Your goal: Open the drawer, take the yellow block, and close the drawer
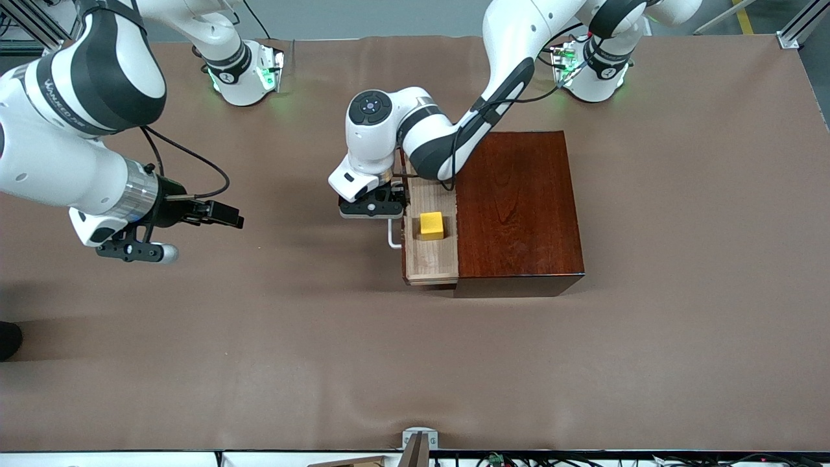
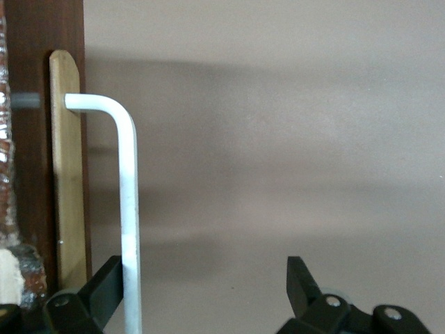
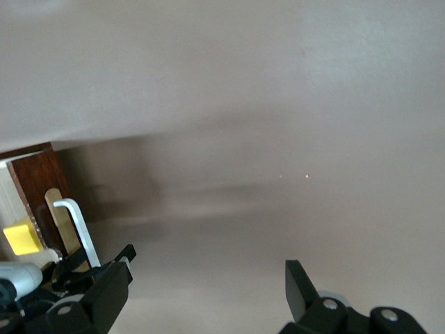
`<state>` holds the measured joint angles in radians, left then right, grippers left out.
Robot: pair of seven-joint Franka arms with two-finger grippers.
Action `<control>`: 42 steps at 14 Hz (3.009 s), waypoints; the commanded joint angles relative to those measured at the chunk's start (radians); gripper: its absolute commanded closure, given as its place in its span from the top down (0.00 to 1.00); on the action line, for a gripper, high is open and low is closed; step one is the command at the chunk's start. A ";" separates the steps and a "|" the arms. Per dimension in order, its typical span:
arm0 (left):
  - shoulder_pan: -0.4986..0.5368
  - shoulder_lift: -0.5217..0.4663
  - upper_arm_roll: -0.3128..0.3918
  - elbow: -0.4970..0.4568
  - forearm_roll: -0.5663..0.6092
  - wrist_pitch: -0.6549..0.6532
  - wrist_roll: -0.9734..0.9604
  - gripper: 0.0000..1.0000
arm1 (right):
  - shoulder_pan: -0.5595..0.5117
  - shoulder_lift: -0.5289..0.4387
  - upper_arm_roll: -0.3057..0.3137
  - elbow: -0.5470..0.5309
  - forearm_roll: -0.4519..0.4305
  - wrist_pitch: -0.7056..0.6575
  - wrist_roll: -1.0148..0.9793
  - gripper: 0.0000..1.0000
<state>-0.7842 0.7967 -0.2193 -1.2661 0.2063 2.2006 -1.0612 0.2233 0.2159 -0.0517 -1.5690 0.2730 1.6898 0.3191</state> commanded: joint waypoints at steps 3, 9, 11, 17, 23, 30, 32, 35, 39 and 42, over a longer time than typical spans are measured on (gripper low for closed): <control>-0.017 0.026 -0.006 0.042 -0.028 0.131 -0.013 1.00 | 0.007 -0.010 -0.004 0.001 0.009 -0.018 0.084 1.00; -0.017 0.026 -0.005 0.042 -0.028 0.131 -0.013 1.00 | 0.025 -0.006 -0.004 0.010 0.009 -0.030 0.236 1.00; -0.017 0.026 -0.005 0.042 -0.028 0.131 -0.013 1.00 | 0.019 -0.006 -0.007 0.009 0.009 -0.029 0.276 1.00; -0.013 0.022 -0.003 0.040 -0.028 0.126 -0.013 1.00 | -0.177 0.029 -0.019 0.007 0.006 -0.025 0.256 1.00; -0.010 0.019 -0.003 0.040 -0.028 0.091 -0.009 1.00 | -0.292 0.106 -0.019 0.010 -0.021 0.074 0.256 1.00; -0.001 -0.008 0.001 0.040 -0.027 0.015 -0.006 1.00 | -0.289 0.109 -0.019 0.033 -0.053 0.074 0.255 1.00; 0.005 -0.008 -0.003 0.040 -0.027 0.013 -0.006 1.00 | -0.286 0.109 -0.017 0.035 -0.066 0.073 0.255 1.00; 0.005 -0.008 -0.003 0.040 -0.027 0.013 -0.006 1.00 | -0.285 0.109 -0.016 0.038 -0.066 0.073 0.255 1.00; 0.035 -0.054 -0.011 0.044 -0.030 -0.039 -0.005 1.00 | -0.268 0.112 -0.011 0.069 -0.067 0.085 0.213 1.00; 0.071 -0.193 0.003 0.040 -0.106 -0.149 -0.005 1.00 | -0.230 0.106 -0.013 0.070 -0.078 0.074 0.209 1.00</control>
<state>-0.7378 0.7295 -0.2224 -1.1942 0.1437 2.1466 -1.0634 -0.0332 0.3263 -0.0647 -1.5094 0.2212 1.7763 0.5287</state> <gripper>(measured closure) 0.000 0.000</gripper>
